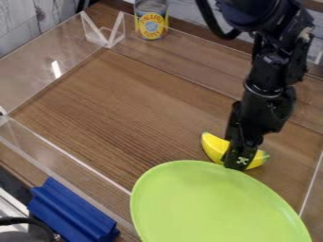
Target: Put the banana in the green plate
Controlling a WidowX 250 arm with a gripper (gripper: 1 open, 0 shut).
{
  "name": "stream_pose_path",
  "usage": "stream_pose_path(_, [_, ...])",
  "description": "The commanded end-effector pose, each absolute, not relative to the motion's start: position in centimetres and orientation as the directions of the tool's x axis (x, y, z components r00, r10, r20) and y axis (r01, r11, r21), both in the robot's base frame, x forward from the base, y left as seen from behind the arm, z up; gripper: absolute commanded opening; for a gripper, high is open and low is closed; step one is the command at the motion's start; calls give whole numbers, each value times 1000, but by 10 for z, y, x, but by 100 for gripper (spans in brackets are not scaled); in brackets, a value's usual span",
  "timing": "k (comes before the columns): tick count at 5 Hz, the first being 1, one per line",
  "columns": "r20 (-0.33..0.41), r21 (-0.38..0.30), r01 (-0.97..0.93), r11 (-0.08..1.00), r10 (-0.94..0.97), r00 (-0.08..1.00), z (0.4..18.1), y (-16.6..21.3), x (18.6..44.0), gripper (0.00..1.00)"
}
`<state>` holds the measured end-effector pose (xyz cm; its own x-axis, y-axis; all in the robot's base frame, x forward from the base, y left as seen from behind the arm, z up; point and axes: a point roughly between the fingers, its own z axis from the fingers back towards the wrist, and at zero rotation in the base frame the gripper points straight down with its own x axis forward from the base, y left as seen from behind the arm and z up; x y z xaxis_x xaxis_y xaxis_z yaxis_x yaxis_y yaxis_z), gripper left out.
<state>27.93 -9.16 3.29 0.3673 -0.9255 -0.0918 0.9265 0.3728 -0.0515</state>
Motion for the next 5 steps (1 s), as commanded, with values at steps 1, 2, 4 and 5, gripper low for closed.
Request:
stream_pose_path(1, [-65,-20,927,374,-926,372,41,-97,285,100])
stream_pose_path(2, [-62,-20,922,387,-921,385,40,-97,285,100])
stream_pose_path(4, [-59,-18,911,412,-910,411,38,-98,284,0])
stream_pose_path(5, [-53,-20,906,422,-906,420,41,-100,282,0])
